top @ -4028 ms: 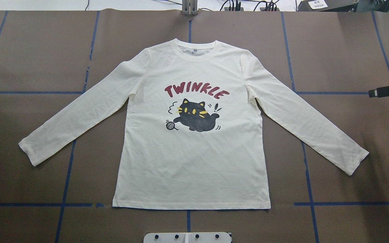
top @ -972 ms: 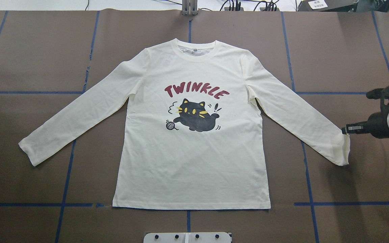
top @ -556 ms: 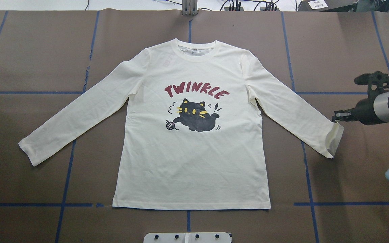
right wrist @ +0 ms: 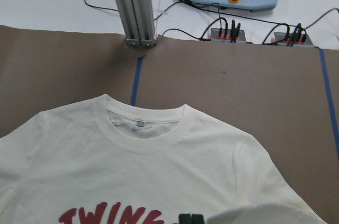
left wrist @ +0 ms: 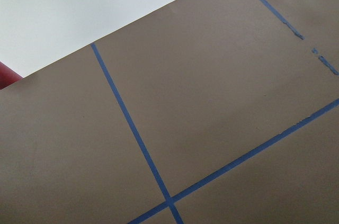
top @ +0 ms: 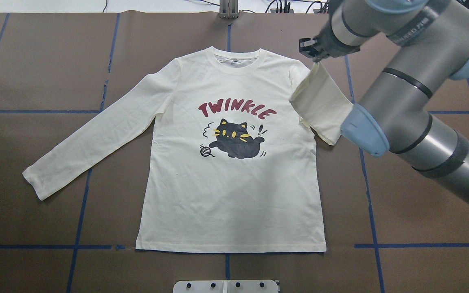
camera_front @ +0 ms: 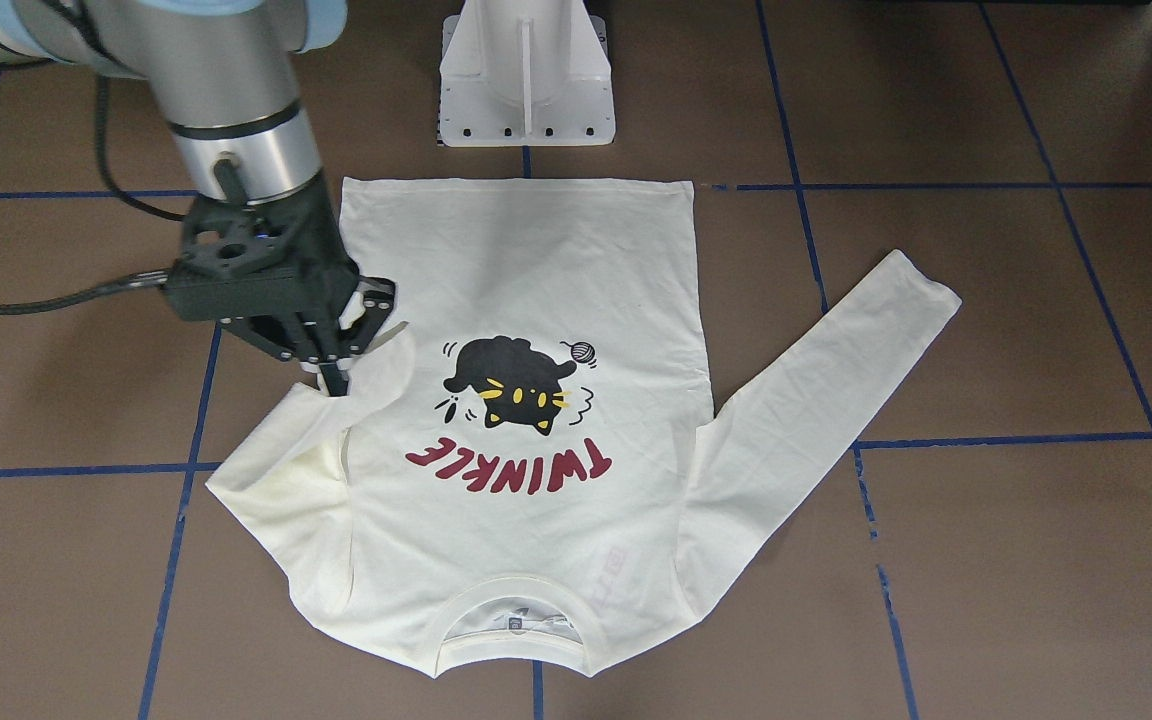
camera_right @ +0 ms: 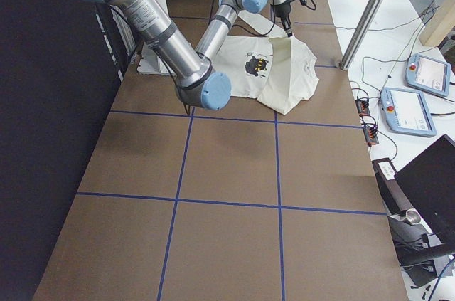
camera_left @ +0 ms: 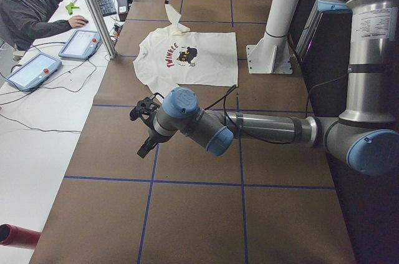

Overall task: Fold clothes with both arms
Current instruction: 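Lift the sleeve with the right gripper and fold it across the shirt body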

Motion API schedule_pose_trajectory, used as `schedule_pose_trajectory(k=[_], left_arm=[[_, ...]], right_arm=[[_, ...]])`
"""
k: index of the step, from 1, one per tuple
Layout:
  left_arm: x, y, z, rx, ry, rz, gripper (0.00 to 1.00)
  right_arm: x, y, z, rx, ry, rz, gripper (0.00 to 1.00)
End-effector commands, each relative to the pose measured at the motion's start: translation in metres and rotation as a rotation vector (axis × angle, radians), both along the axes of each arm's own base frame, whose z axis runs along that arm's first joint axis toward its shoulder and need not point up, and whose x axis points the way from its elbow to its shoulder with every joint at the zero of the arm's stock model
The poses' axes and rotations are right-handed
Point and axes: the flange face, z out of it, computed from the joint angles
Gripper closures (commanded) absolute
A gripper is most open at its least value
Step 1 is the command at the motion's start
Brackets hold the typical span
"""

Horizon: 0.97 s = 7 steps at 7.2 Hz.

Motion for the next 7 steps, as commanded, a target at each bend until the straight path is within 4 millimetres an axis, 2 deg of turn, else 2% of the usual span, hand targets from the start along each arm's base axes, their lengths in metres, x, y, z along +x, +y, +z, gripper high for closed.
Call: schedule_pose_trajectory(k=[1,2,3,4,5,6,7], left_arm=[[0.0,0.002,0.003,-0.009,0.001,-0.002,0.0],[0.0,0.003,0.005,-0.012,0.0,-0.001,0.0],[0.0,0.003,0.006,-0.015,0.0,-0.001,0.0],[0.0,0.004,0.007,-0.018,0.0,-0.001,0.0],[0.0,0.003,0.007,-0.018,0.002,0.0,0.0],[0.0,0.003,0.007,-0.021,0.001,-0.002,0.0],[0.0,0.003,0.006,-0.017,0.0,-0.001,0.0]], right_arm=[[-0.143,0.012,-0.076,0.043,0.098,0.021,1.0],[-0.221,0.038,-0.064,0.057,0.076,0.041,1.0],[-0.276,0.056,-0.053,0.087,0.036,0.064,1.0],[-0.313,0.063,-0.068,0.055,0.017,0.099,1.0],[-0.327,0.071,-0.088,-0.002,-0.027,0.142,1.0],[-0.326,0.072,-0.1,-0.029,-0.061,0.169,0.72],[-0.327,0.07,-0.106,-0.031,-0.059,0.16,0.14]])
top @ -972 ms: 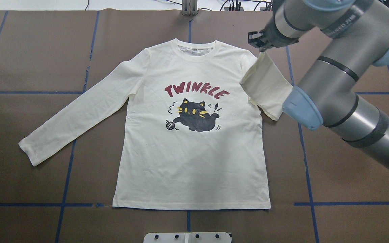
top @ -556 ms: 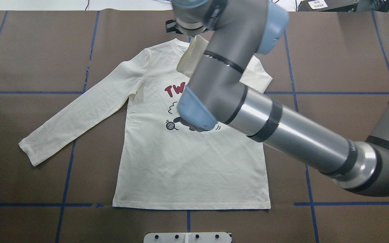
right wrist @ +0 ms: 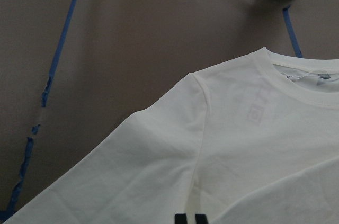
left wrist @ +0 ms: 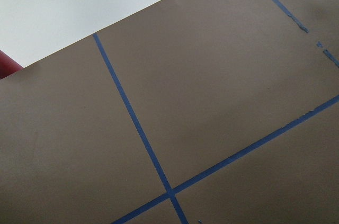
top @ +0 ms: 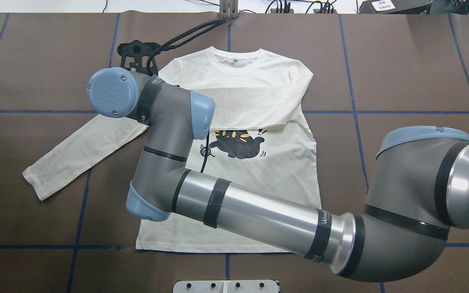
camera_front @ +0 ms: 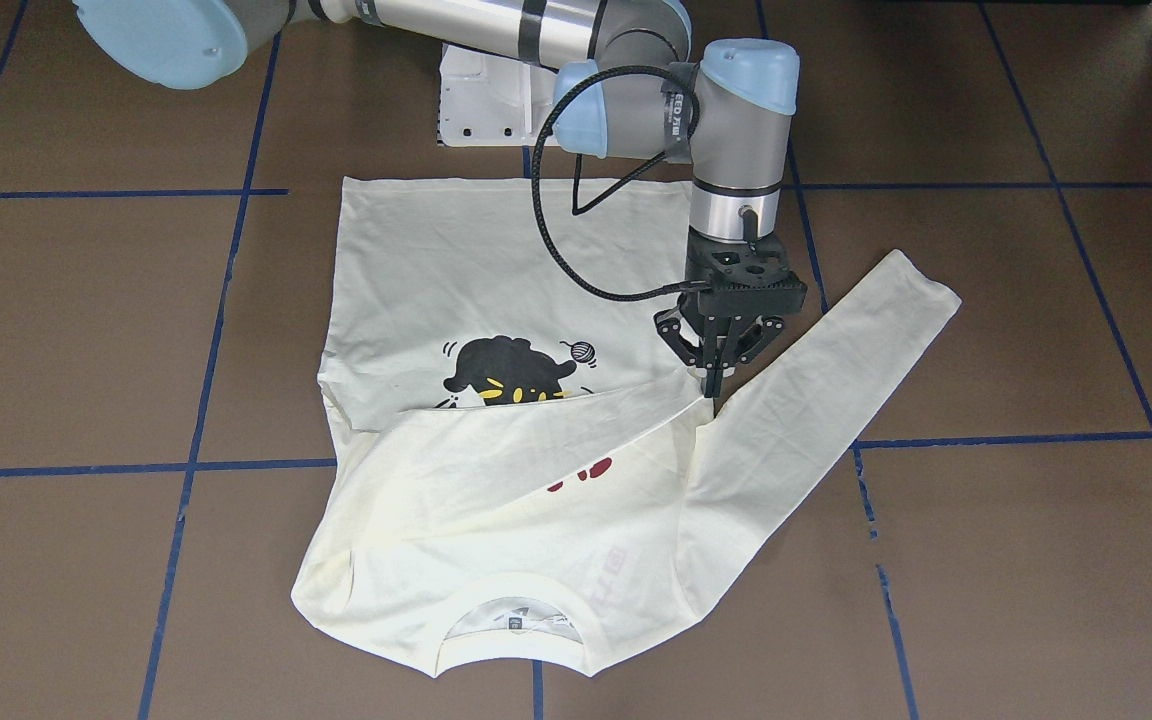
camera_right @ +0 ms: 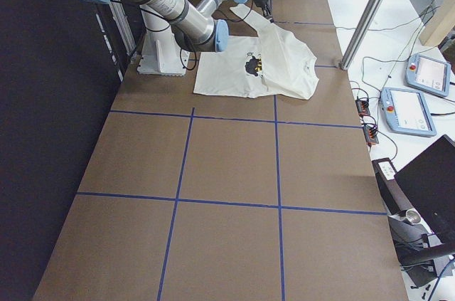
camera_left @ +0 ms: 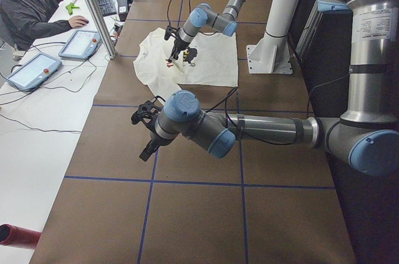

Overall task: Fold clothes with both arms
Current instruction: 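Lift the sleeve with the right gripper and fold it across the shirt body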

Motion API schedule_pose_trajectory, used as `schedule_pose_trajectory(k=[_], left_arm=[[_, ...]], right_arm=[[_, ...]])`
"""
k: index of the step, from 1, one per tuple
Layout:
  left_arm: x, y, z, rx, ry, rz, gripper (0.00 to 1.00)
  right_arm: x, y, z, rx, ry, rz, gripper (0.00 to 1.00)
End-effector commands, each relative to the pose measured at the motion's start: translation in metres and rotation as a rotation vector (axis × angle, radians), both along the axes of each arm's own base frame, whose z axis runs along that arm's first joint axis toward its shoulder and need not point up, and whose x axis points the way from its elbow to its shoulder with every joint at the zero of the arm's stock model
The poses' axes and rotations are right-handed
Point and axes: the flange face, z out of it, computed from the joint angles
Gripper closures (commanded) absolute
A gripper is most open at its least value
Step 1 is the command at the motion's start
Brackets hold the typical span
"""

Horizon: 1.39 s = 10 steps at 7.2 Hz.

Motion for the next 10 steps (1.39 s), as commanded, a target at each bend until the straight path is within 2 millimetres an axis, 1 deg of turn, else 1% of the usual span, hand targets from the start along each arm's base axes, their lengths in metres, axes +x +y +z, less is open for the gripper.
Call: schedule_pose_trajectory(k=[1,2,3,4,5,6,7,8,9,10], left_arm=[[0.0,-0.001,-0.002,0.009,-0.002,0.001,0.0],[0.001,-0.004,-0.004,0.011,0.001,-0.001,0.0],[0.001,-0.006,-0.016,-0.042,0.052,-0.061,0.0],[0.002,-0.002,-0.038,0.029,0.075,-0.087,0.0],[0.03,0.006,-0.04,0.09,0.112,-0.021,0.0],[0.052,0.007,-0.044,0.054,0.155,0.009,0.0],[0.069,0.017,-0.037,0.036,0.146,0.035,0.0],[0.079,0.026,-0.038,0.037,0.134,0.048,0.0],[0.095,0.048,-0.039,0.029,0.113,0.063,0.0],[0.109,0.064,-0.041,0.017,0.098,0.073,0.0]], right_arm=[[0.0,0.001,-0.031,-0.023,-0.044,0.0,0.0],[0.019,-0.02,-0.04,-0.063,-0.075,-0.022,0.0],[0.046,-0.051,-0.042,-0.126,-0.104,-0.065,0.0],[0.082,-0.088,-0.034,-0.183,-0.08,-0.097,0.0],[0.129,-0.116,-0.018,-0.201,-0.035,-0.145,0.0],[0.18,-0.133,0.013,-0.207,-0.025,-0.198,0.0],[0.222,-0.143,0.063,-0.186,-0.005,-0.246,0.0],[0.262,-0.153,0.11,-0.147,0.025,-0.287,0.0],[0.31,-0.155,0.16,-0.119,0.038,-0.341,0.0],[0.357,-0.137,0.207,-0.079,0.05,-0.381,0.0]])
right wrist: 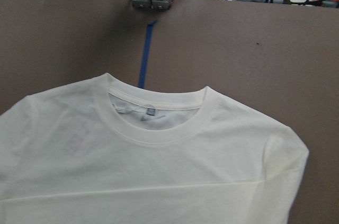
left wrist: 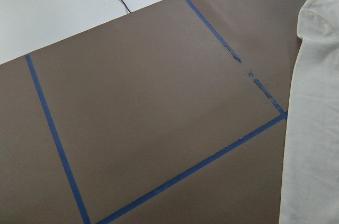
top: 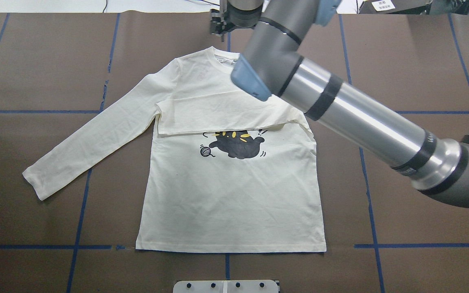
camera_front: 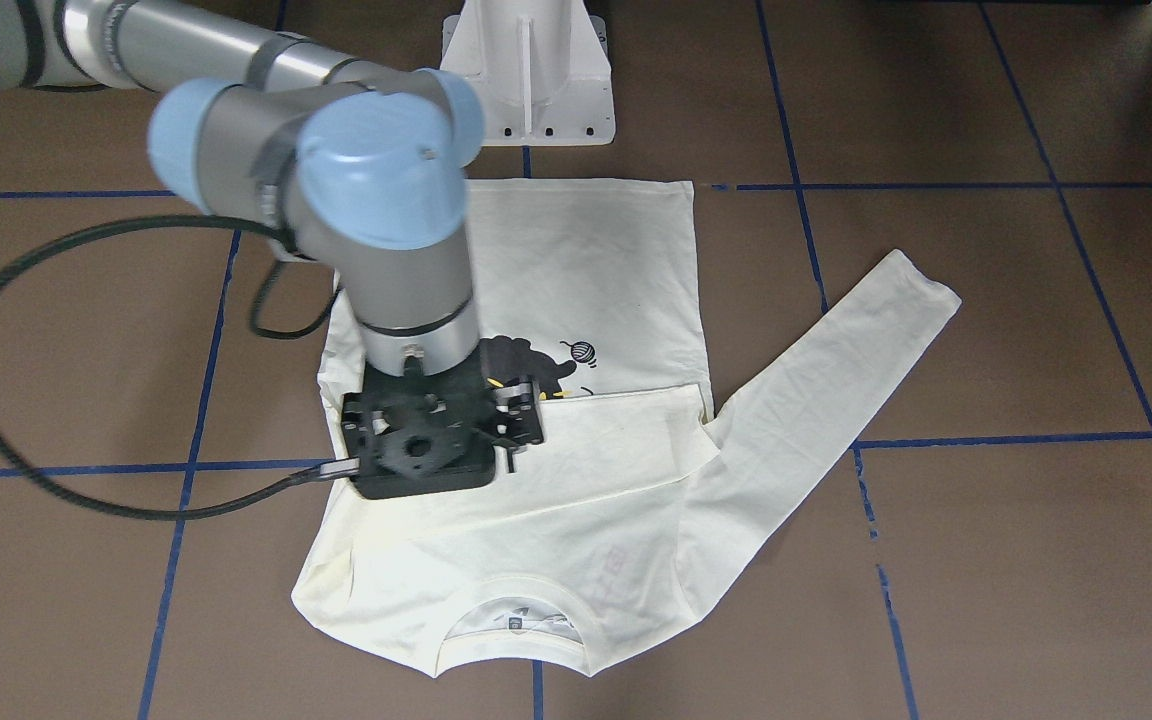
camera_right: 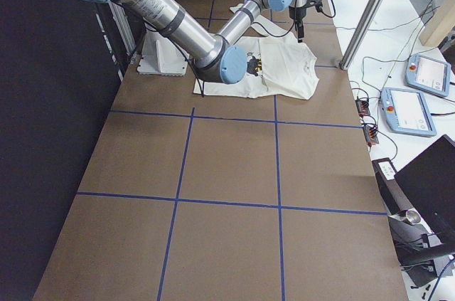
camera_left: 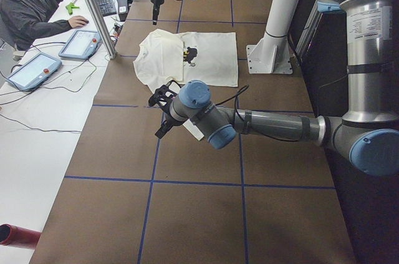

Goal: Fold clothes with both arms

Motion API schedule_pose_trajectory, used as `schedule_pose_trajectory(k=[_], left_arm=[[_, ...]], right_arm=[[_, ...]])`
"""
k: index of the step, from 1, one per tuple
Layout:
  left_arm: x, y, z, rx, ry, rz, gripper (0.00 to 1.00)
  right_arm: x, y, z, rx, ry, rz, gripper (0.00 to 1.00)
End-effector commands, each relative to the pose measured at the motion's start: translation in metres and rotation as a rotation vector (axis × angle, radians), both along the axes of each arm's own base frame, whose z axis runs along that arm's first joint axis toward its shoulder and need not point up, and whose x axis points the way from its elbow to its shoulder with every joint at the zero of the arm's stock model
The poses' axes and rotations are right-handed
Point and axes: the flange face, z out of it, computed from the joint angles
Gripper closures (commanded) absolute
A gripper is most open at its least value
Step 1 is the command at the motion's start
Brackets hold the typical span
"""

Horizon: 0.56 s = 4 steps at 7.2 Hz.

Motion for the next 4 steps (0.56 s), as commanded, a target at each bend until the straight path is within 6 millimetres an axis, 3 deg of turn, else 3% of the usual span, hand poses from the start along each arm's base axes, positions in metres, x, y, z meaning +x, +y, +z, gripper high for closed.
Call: schedule_pose_trajectory(k=[1,2,3,4], left_arm=[[0.031,0.035,-0.008,-0.018,-0.03,0.024,0.0],[0.049,0.049,-0.003,-0.04,-0.051,0.033,0.0],[0.069,0.066,0.007,-0.05,-0.062,0.019,0.0],[0.089,0.084,0.02,-0.047,-0.094,0.04,0.0]], right_arm=[[0.102,0.041,0.095,0.072,-0.004,-0.094,0.0],[0.134,0.072,0.121,0.072,-0.018,-0.098,0.0],[0.152,0.098,0.14,0.069,-0.02,-0.1,0.0],[0.161,0.111,0.142,0.078,-0.025,-0.098,0.0]])
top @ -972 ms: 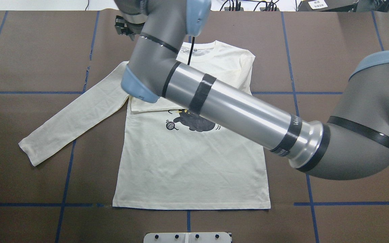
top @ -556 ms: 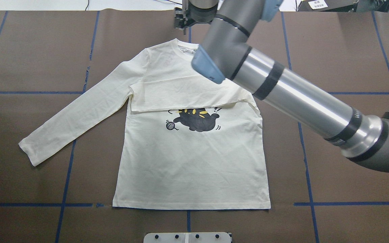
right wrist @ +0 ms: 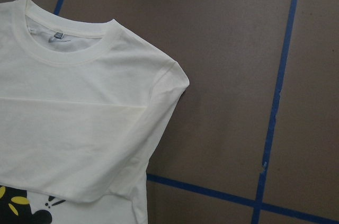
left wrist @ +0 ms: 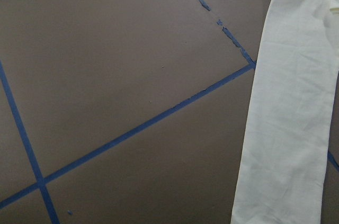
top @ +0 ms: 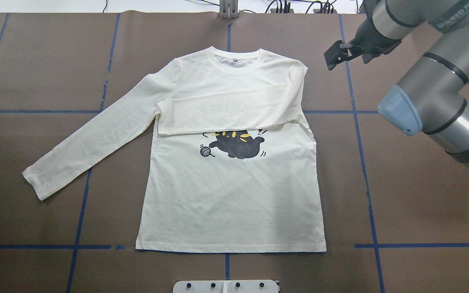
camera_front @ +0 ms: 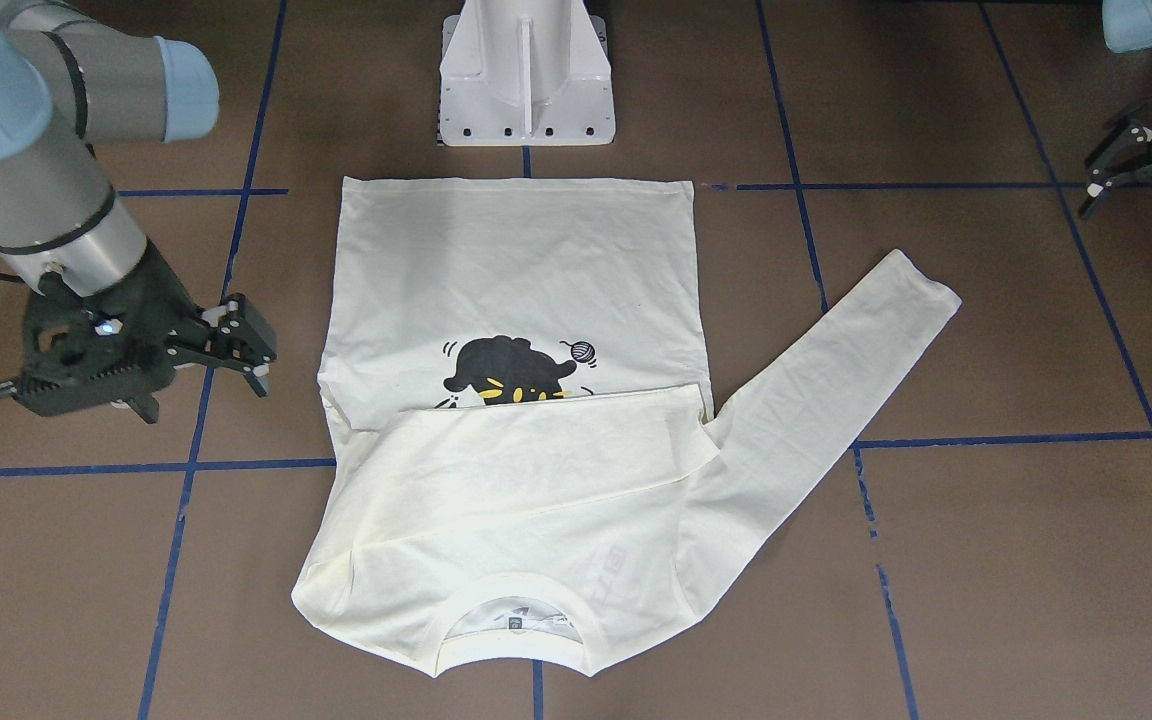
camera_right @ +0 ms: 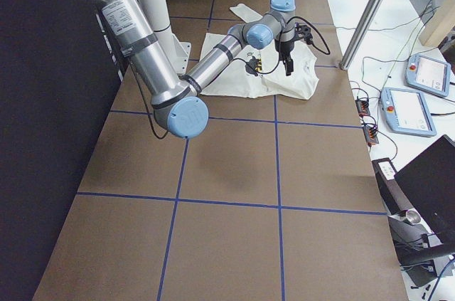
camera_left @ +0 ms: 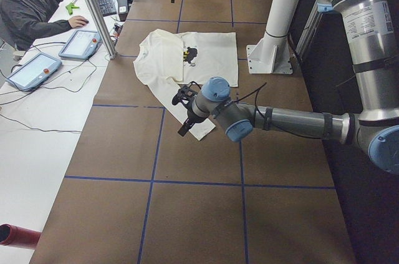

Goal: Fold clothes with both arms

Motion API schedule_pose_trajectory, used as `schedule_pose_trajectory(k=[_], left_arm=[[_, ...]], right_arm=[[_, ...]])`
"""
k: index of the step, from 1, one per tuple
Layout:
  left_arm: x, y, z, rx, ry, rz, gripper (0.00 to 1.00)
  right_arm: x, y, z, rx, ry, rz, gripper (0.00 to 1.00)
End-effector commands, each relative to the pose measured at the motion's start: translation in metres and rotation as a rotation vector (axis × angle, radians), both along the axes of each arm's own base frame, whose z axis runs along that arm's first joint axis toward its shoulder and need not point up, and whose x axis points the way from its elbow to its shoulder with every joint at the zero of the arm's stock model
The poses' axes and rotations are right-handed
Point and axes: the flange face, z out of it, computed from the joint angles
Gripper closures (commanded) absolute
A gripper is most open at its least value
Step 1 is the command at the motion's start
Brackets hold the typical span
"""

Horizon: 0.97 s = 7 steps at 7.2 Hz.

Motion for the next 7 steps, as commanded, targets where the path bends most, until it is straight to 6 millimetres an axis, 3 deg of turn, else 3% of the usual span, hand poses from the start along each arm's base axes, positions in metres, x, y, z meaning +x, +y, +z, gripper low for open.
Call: schedule_pose_trajectory(k=[1,3,4,5,7], left_arm=[[0.05,0.034,0.017,0.005,-0.047,0.069,0.0],[0.136,0.058,0.015,-0.079,-0.057,0.038,0.0],[0.167,0.069,0.012,-0.105,-0.047,0.053,0.0],[0.188,0.075,0.01,-0.111,-0.043,0.053,0.0],[0.202,0.077,0.006,-0.107,-0.035,0.06,0.17]], right_arm=[[0.021,0.027,0.011,0.008,-0.007,0.0,0.0],[0.025,0.033,0.027,-0.01,0.007,0.001,0.0],[0.027,0.037,0.026,-0.007,0.004,0.004,0.0],[0.029,0.038,0.024,-0.004,0.001,0.007,0.0],[0.03,0.04,0.022,-0.001,-0.002,0.008,0.0]])
